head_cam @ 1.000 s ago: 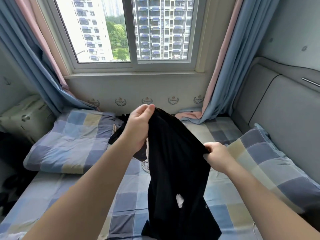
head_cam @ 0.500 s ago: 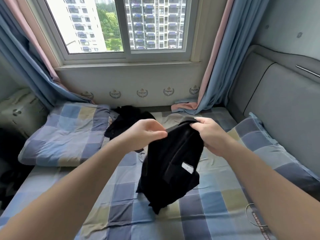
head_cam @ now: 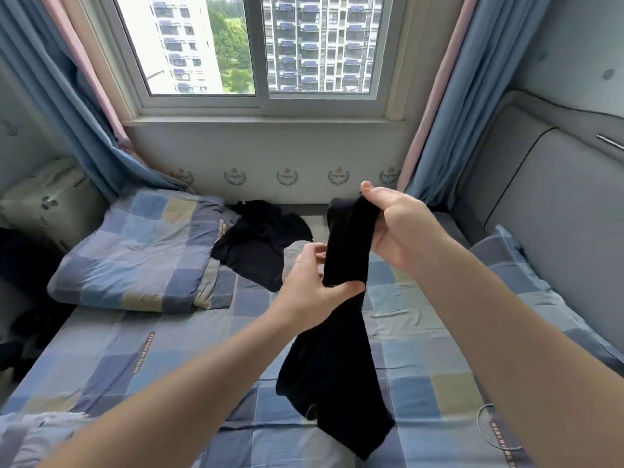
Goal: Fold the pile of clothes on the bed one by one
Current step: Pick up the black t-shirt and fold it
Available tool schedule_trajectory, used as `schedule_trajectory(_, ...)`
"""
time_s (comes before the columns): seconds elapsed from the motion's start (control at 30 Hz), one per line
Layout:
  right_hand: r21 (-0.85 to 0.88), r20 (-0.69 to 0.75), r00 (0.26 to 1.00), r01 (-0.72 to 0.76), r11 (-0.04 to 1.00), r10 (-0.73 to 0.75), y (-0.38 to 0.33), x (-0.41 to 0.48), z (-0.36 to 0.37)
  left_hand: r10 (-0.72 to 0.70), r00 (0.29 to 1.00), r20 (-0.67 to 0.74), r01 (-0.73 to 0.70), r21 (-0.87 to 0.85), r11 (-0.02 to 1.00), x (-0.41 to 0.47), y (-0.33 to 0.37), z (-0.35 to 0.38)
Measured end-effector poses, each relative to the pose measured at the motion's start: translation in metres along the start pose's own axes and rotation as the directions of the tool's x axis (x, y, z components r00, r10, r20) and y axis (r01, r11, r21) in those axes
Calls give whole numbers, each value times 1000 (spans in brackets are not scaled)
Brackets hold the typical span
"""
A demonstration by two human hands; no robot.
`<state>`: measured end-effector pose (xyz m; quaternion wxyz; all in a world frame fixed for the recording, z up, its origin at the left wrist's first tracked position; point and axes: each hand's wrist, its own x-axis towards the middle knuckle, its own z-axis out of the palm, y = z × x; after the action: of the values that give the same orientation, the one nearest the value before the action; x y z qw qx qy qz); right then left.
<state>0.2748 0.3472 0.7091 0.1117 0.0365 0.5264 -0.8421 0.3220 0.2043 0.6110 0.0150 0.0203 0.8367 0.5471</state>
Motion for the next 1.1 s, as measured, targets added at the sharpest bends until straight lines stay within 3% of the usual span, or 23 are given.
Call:
schedule_trajectory(0.13, 113, -54, 997, -47, 993, 54, -6, -1, -2, 15, 998, -61, -13, 24, 1000, -2, -1, 24)
schedule_trajectory(0.3, 251, -82, 992, -74, 965, 97, -4, 6, 2, 17, 948, -317, 28, 137, 990, 2, -10, 33)
schedule_trajectory(0.37, 265, -98, 991, -64, 962, 93, -1, 10, 2, 19, 966, -257, 25, 169, 985, 5, -13, 22)
schedule_trajectory(0.5, 274, -163, 983, -33, 961, 80, 7, 20, -22, -9, 995, -101, 14, 43, 999, 12, -12, -19)
schedule_trajectory(0.63, 3, -138, 989, -53, 999, 53, 27, 7, -48, -38, 999, -26, 33, -177, 984, 17, 18, -44)
schedule_trajectory(0.7, -207, -28, 999, 10, 978, -16, 44, -6, -51, -59, 998, 13, 60, -301, 952, 17, 35, -48)
schedule_trajectory(0.8, -496, 178, 979, -1, 868, 102, 77, -18, -47, -57, 994, 92, 93, -457, 885, 15, 59, -50)
schedule_trajectory(0.9, -697, 150, 975, -15, 717, 166, 99, -22, -46, -61, 998, -8, 49, -502, 864, 20, 67, -61)
schedule_trajectory(0.97, -696, 170, 977, 28, 718, 127, 103, -17, -52, 8, 987, -163, -65, -345, 937, 30, 58, -79)
schedule_trajectory(1.0, -696, 185, 979, 65, 715, 91, 101, -16, -54, 89, 971, -224, -125, -153, 980, 34, 50, -89)
schedule_trajectory(1.07, -683, 167, 986, 118, 721, -3, 93, -12, -61, 229, 948, -223, -179, 223, 958, 40, 34, -106)
schedule_trajectory(1.1, -675, 142, 989, 133, 726, -49, 86, -10, -66, 261, 946, -192, -188, 331, 925, 40, 29, -112)
